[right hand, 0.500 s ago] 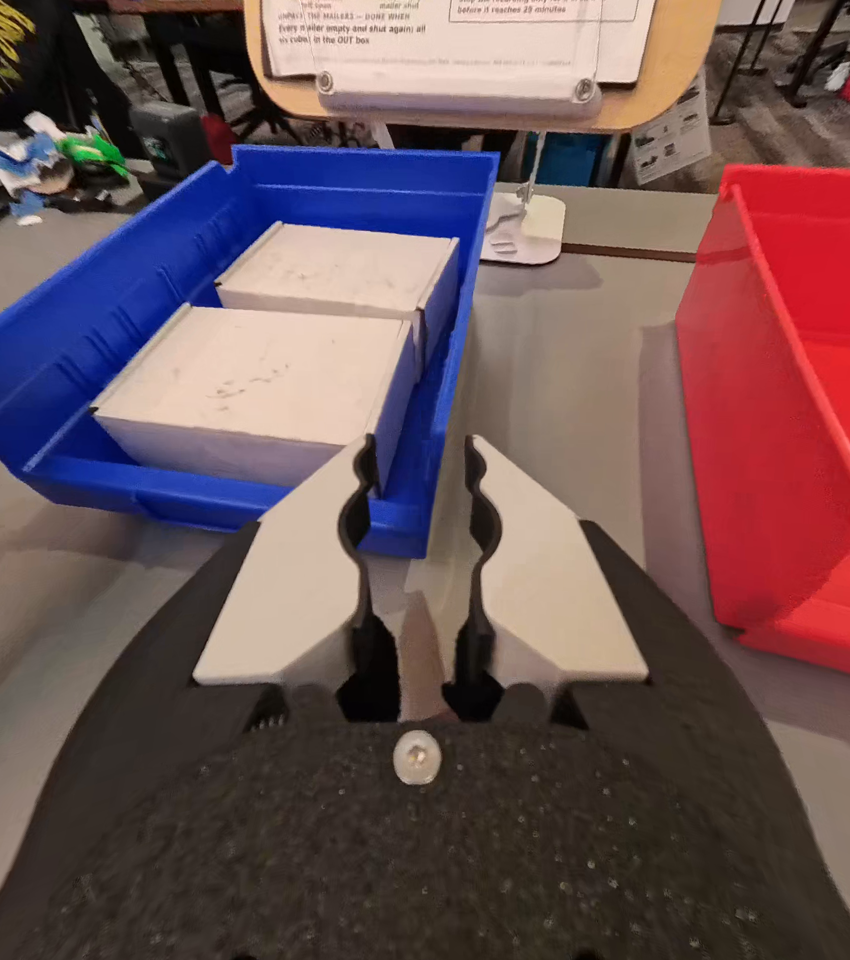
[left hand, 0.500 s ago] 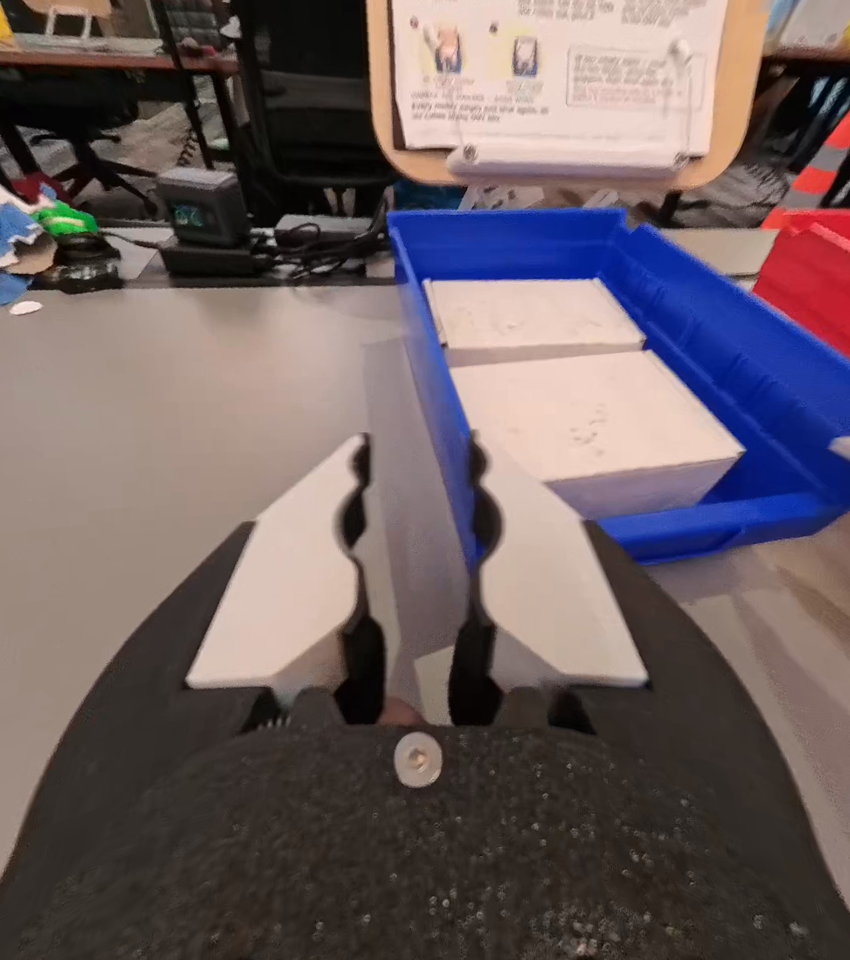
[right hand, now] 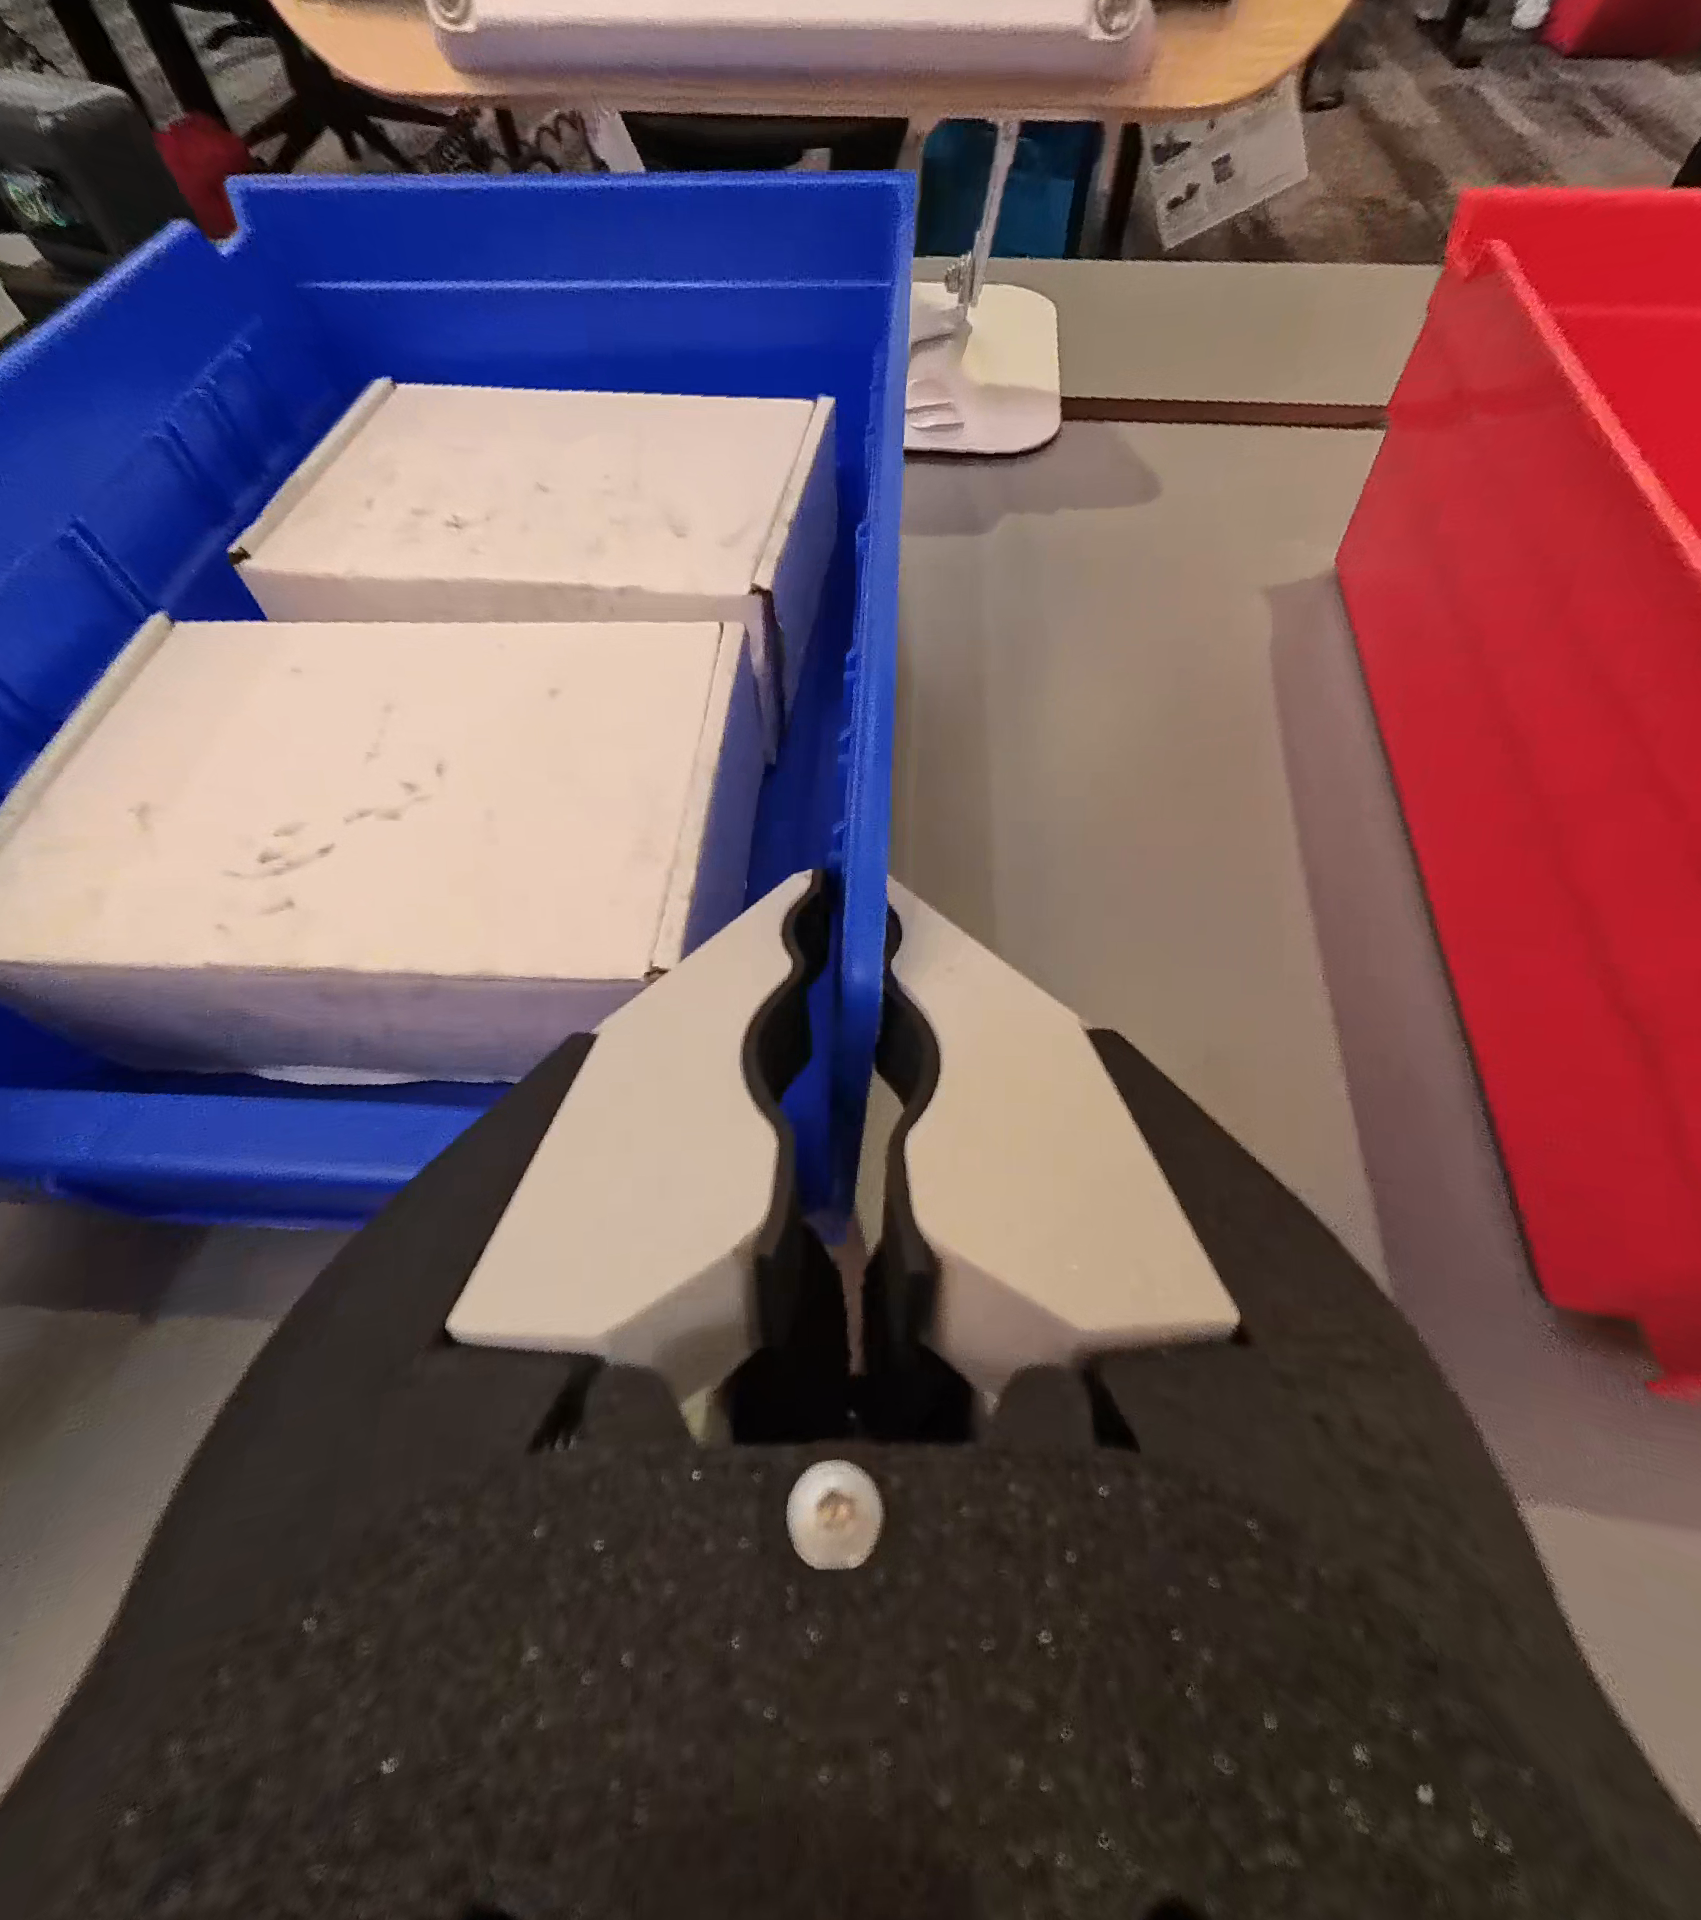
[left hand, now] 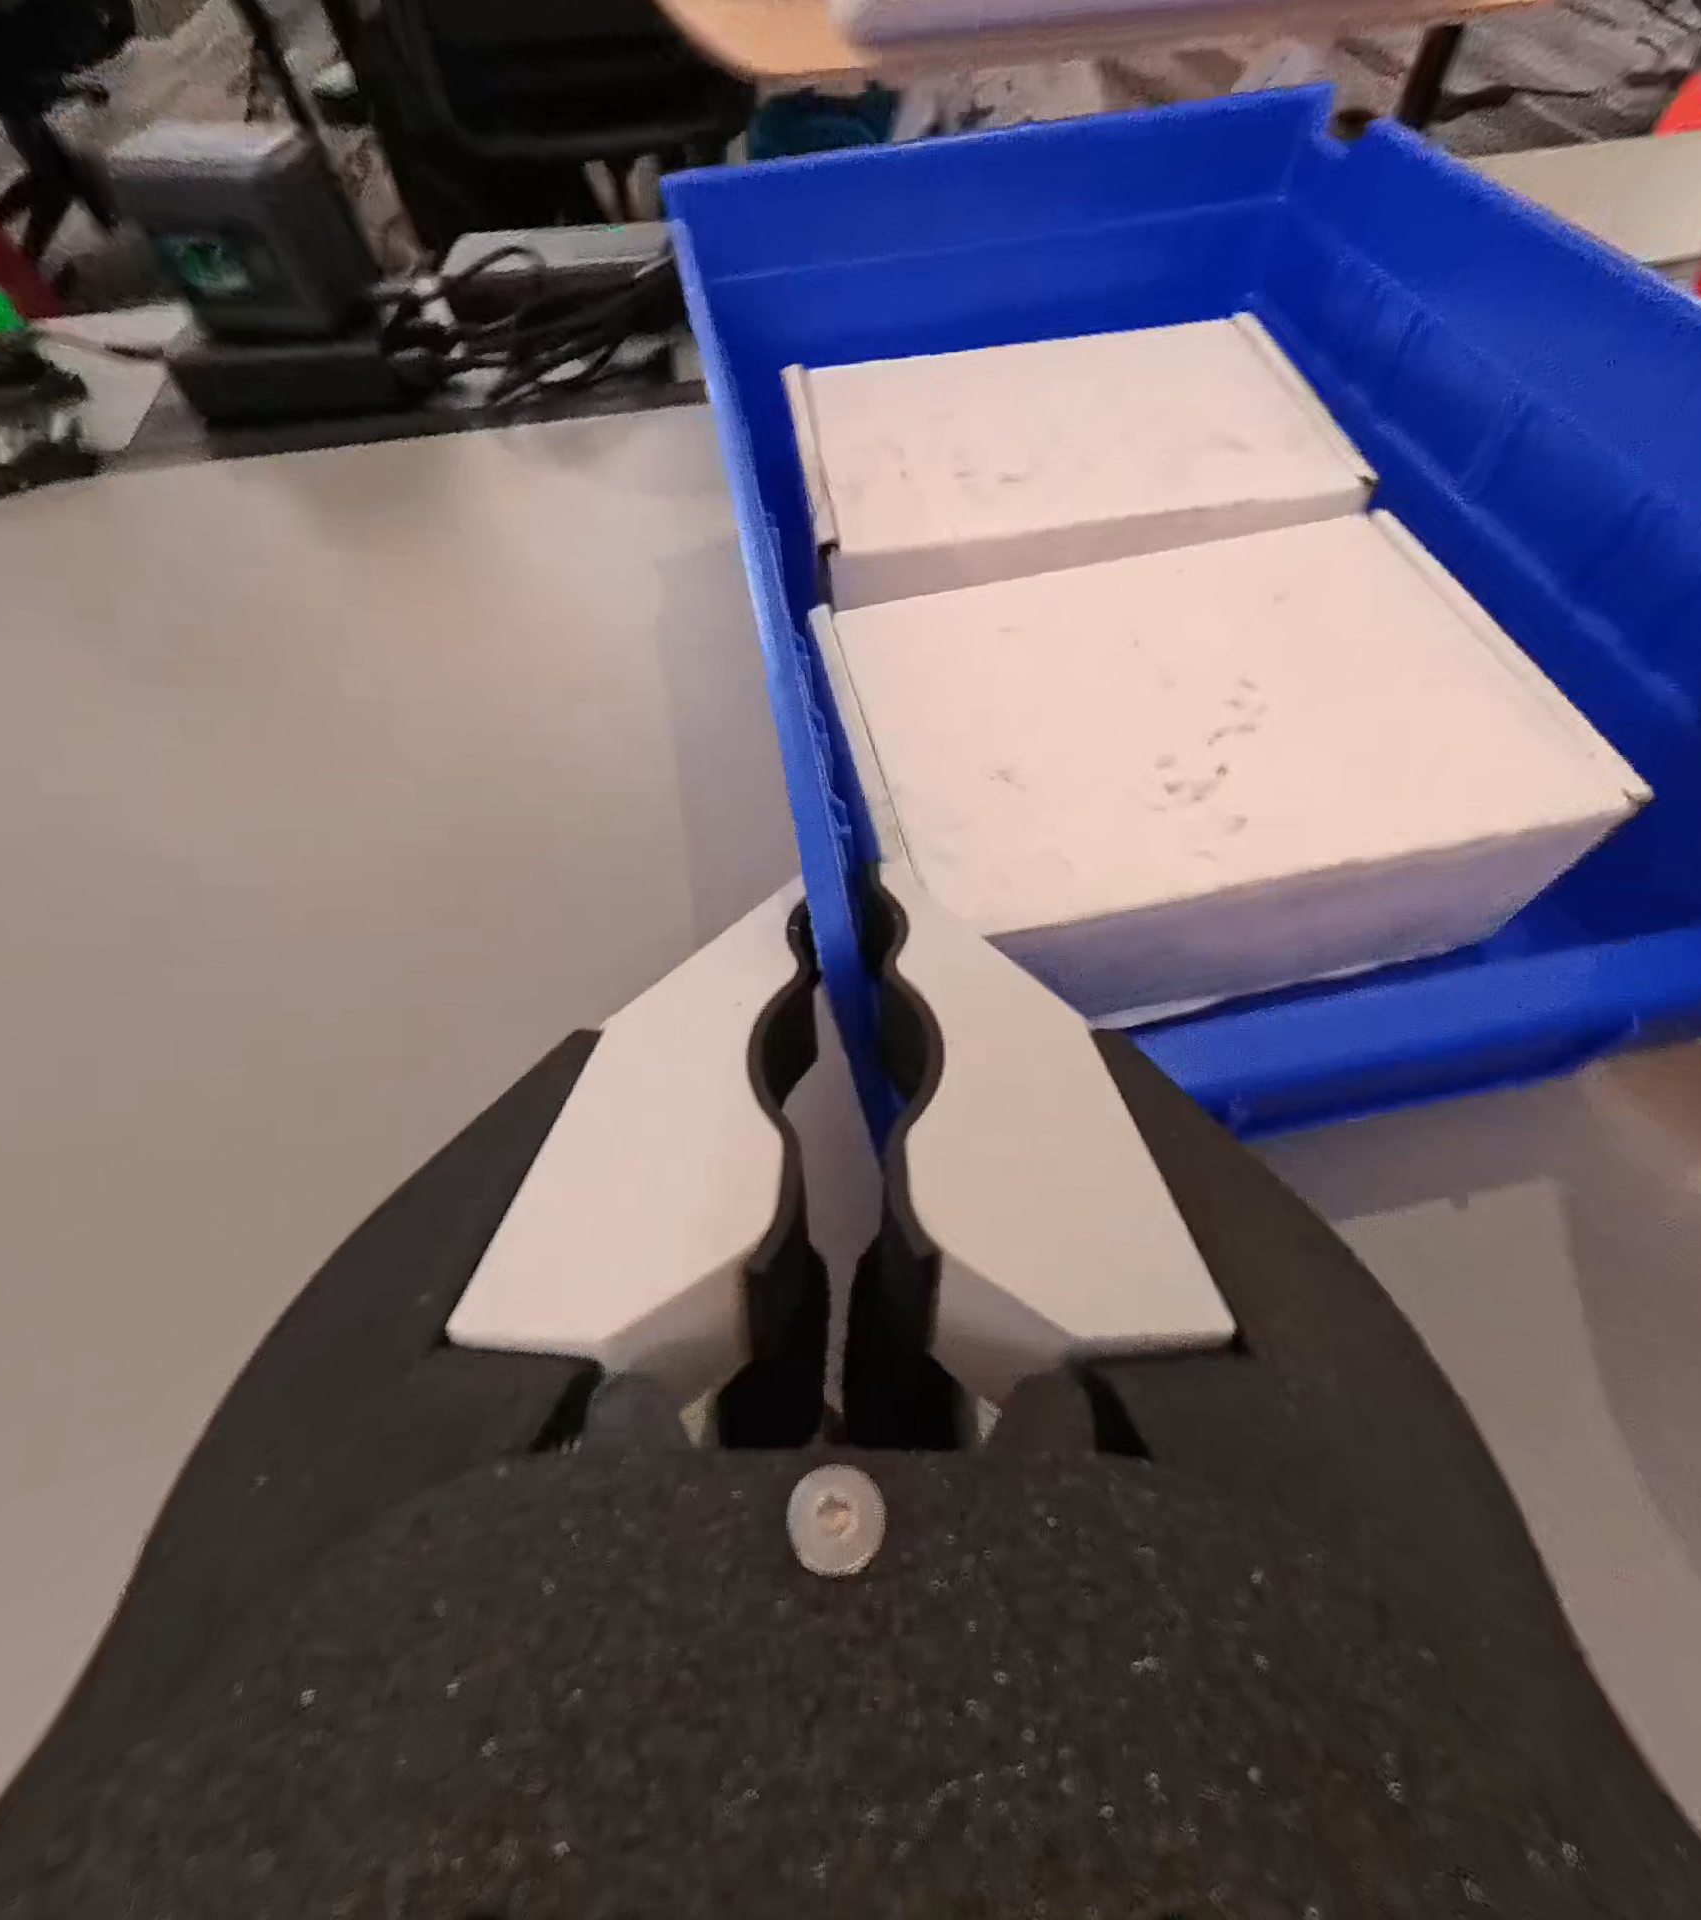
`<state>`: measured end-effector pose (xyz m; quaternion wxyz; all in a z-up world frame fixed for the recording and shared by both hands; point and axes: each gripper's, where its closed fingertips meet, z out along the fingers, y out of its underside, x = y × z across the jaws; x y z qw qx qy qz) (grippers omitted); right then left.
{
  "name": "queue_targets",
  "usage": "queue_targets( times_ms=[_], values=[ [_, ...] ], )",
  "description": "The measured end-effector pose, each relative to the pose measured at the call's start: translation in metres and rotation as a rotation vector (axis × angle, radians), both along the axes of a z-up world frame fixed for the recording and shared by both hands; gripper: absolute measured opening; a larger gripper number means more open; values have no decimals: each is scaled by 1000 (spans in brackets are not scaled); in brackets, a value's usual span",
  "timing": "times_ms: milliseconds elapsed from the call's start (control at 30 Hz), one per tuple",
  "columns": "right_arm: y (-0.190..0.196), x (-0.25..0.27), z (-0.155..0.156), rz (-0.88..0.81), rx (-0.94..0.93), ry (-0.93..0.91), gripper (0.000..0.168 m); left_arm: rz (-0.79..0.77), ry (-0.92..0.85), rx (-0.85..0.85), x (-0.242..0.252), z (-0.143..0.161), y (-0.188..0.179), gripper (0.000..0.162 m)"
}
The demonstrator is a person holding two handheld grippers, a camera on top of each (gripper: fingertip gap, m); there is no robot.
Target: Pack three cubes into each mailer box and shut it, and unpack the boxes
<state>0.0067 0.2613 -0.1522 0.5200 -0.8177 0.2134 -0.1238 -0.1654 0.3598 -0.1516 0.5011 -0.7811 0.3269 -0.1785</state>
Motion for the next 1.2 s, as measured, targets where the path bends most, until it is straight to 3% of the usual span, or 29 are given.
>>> queue_targets(
  times_ms=[133,267,467,600,800,1000,1033,1133,1200],
  values=[
    [18,-41,7,-35,22,-44,3,69,-69,-14,-35,13,40,0],
    [61,-97,18,-11,54,-48,3,80,-65,24,-88,34,87,0],
    [130,-173,20,80,28,-14,3,179,-75,16,-173,32,138,0],
    [155,-202,11,147,-13,-25,4,206,-94,-44,-202,12,151,0],
    [148,-204,0,186,22,-49,9,159,-97,-59,-196,1,151,0],
    [133,-215,0,390,-26,83,16,135,-139,-76,-192,1,147,0],
    [125,-219,6,455,-16,124,17,139,-148,-96,-193,1,146,0],
    [90,-214,39,618,70,184,25,160,-186,-130,-197,12,140,24],
    [56,-208,58,769,99,238,42,198,-182,-87,-208,26,136,27]
  ],
)
